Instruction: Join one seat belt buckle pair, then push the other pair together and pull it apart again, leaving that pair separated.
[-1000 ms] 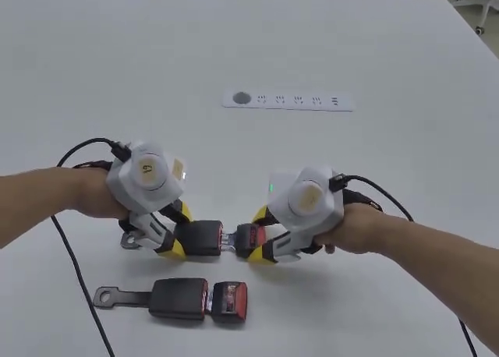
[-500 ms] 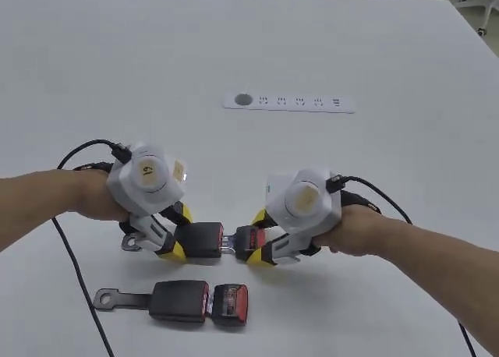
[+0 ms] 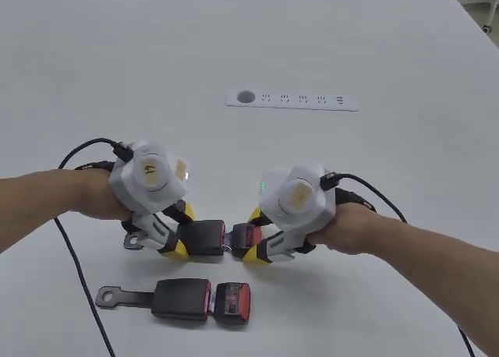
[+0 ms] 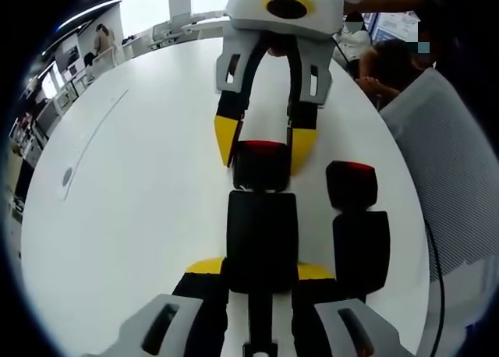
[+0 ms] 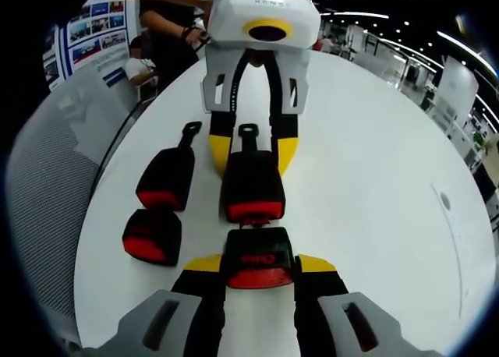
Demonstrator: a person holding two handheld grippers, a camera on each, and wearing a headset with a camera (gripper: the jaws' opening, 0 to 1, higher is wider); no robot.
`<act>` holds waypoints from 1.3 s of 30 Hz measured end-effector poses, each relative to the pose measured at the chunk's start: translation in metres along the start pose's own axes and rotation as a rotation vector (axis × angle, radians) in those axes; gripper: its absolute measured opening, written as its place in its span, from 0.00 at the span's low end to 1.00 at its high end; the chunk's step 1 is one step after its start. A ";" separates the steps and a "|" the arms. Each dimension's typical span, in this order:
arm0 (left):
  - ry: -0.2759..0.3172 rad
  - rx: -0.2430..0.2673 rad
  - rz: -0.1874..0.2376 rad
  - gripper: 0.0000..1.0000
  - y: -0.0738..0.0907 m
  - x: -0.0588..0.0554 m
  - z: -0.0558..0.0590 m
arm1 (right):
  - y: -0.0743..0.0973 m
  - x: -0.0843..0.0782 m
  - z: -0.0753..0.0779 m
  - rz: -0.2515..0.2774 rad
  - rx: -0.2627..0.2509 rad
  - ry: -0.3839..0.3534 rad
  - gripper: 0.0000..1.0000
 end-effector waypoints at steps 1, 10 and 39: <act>-0.009 -0.002 -0.005 0.31 0.000 0.000 0.000 | 0.001 0.000 0.000 -0.003 0.000 0.003 0.29; 0.000 0.013 0.015 0.31 0.000 -0.001 0.000 | 0.000 0.000 0.000 -0.011 -0.003 0.000 0.29; -0.014 0.014 0.006 0.31 -0.001 0.005 0.001 | 0.000 0.003 -0.004 -0.035 -0.018 -0.006 0.29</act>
Point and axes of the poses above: the centre of the closed fingertips' face, and the gripper's own axes: y roughly backward along the fingers, z roughly to its right, x roughly out of its top, the point moved 2 cm from there along y, roughly backward along the fingers, and after that the axes turned 13 degrees about -y, right-handed, at the moved point
